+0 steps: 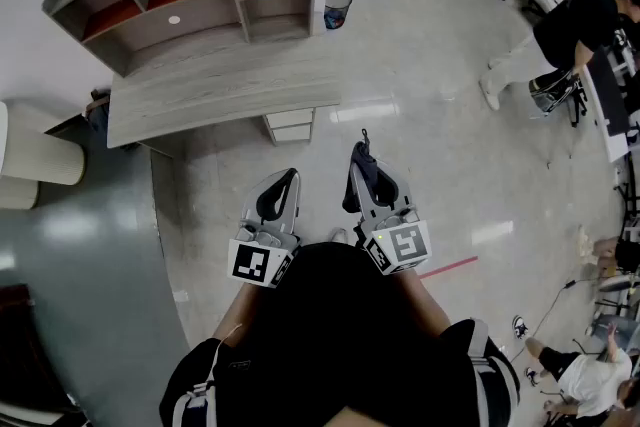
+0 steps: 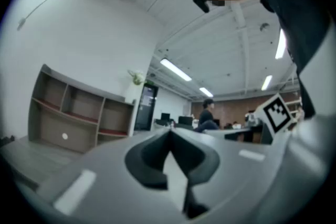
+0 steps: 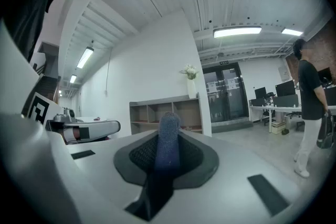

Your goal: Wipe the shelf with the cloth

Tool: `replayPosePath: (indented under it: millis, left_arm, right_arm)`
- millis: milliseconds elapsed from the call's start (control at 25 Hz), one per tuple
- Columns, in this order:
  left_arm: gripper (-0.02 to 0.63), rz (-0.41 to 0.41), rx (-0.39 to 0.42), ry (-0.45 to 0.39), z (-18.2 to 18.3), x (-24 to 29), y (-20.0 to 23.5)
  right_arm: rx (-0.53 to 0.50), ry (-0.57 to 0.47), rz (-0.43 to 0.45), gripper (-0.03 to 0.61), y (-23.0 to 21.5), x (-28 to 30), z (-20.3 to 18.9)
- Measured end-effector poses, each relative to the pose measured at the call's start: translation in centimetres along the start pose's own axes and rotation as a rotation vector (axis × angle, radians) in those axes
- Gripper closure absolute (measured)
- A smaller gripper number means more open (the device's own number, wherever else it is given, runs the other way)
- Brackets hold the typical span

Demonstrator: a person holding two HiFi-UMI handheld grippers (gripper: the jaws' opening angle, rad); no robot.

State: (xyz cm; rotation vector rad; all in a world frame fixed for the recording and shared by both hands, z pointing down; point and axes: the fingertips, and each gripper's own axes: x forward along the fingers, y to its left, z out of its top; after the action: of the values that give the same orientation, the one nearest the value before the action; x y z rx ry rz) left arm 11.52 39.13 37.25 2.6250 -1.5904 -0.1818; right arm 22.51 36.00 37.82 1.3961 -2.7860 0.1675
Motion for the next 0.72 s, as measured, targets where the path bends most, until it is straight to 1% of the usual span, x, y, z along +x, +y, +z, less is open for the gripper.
replayPosePath:
  millis: [400, 720]
  left_arm:
    - [0.609, 0.009, -0.014, -0.001, 0.2, -0.2, 1.1]
    - [0.609, 0.008, -0.017, -0.001, 0.5, -1.0, 3.9]
  right_arm:
    - [0.001, 0.013, 0.000, 0.525, 0.3, 0.9, -0.2]
    - [0.018, 0.012, -0.020, 0.525, 1.5, 3.0, -0.3]
